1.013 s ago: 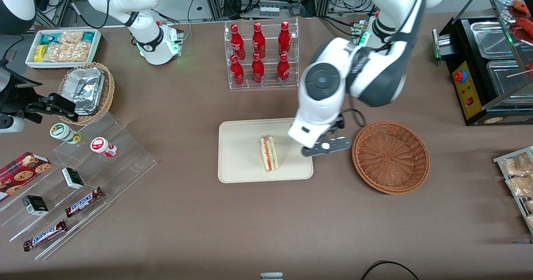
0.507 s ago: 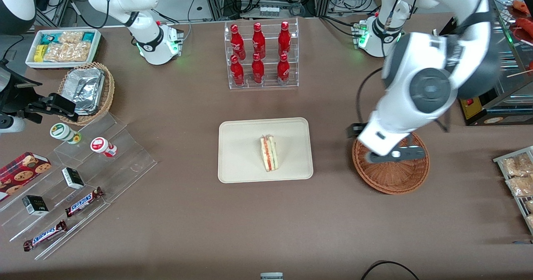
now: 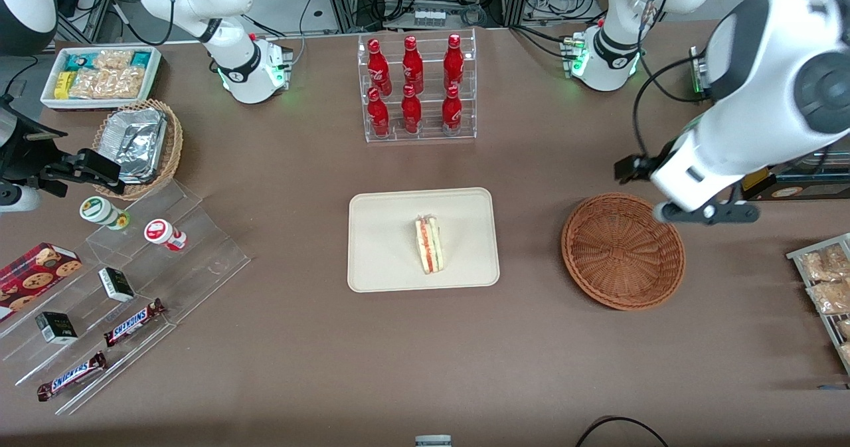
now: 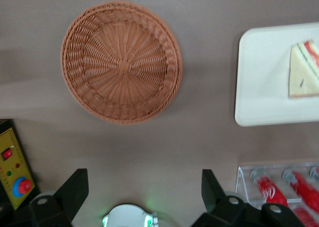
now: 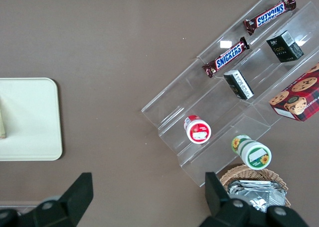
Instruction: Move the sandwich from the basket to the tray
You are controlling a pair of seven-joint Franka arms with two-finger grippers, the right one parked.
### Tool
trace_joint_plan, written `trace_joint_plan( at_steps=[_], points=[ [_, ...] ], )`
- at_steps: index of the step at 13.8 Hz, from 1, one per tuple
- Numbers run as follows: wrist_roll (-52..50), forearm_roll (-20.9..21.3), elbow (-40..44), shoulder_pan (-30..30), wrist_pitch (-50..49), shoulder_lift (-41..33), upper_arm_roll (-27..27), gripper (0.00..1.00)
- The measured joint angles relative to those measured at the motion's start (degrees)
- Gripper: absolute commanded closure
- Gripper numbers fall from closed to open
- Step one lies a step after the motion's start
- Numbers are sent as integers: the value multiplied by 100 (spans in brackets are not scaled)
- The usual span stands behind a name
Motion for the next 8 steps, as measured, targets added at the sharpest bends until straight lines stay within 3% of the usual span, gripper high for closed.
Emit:
trace_joint_plan(
  at_steps=[4, 8],
  points=[
    [362, 336, 0, 253, -353, -394, -83, 0],
    [461, 682, -3, 2082, -569, -703, -1862, 0]
  ],
)
